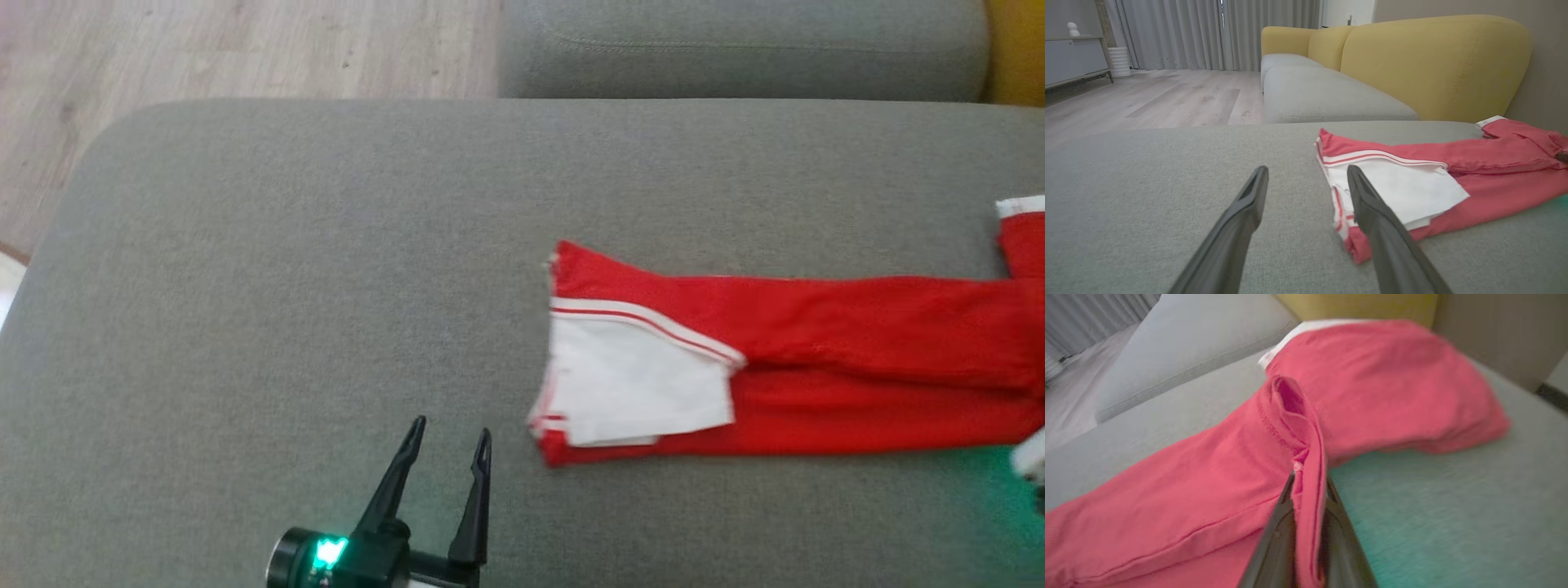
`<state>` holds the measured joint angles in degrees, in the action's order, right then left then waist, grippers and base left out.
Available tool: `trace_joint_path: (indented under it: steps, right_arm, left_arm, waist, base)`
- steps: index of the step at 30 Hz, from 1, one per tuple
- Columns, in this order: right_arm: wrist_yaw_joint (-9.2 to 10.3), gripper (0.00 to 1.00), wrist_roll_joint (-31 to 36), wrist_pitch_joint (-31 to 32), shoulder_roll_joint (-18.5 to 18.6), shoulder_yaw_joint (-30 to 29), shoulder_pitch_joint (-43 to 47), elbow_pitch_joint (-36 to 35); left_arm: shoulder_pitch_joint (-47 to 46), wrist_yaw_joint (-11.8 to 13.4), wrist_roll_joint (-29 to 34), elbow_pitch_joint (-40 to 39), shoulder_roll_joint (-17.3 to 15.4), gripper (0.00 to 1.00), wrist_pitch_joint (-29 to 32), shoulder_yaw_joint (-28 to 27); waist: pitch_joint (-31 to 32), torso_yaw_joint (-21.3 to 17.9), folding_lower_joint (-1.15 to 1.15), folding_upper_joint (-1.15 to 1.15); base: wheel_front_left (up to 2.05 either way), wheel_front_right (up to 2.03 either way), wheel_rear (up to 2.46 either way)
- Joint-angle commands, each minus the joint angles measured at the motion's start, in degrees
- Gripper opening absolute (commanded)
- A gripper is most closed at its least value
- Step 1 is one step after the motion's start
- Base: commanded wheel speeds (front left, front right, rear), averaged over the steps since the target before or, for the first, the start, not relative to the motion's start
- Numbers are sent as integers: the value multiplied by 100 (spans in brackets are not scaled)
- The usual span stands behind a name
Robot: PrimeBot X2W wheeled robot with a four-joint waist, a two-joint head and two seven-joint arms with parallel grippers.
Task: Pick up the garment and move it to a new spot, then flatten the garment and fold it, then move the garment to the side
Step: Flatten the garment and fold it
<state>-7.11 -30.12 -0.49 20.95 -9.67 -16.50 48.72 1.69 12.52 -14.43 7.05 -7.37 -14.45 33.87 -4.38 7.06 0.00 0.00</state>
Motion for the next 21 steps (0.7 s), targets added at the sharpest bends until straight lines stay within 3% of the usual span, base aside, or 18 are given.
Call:
trace_joint_path:
  steps: [1, 4, 9, 15, 21]
  right_arm:
    - [-37, 0, -44, 1, 277, 27, -7, -275]
    - [-37, 0, -153, 81, 311, 3, 9, -532]
    - [-37, 0, -731, 363, 38, 149, 144, -1729]
    - [-37, 0, -1270, 898, -645, 591, 439, -3360]
    - [-37, 0, -1286, 1449, -1391, 1261, 427, -3967]
  left_arm:
    - [-36, -38, 58, -142, 70, 100, -54, -226]
    - [-1, -77, 85, -124, 87, 100, -54, -259]
    - [64, -172, 149, -80, 121, 100, -54, -321]
    - [126, -296, 210, -2, 145, 100, -54, -349]
    - [136, -396, 265, 61, 186, 100, -54, -336]
  waist:
    - [46, -44, 0, 0]
    - [80, -73, 0, 0]
    - [146, -88, 0, 0]
    - [237, 14, 0, 0]
    - [235, 179, 0, 0]
  base:
    - [0, 0, 0]
    - [0, 0, 0]
    - [0, 0, 0]
    - [0, 0, 0]
    - [0, 0, 0]
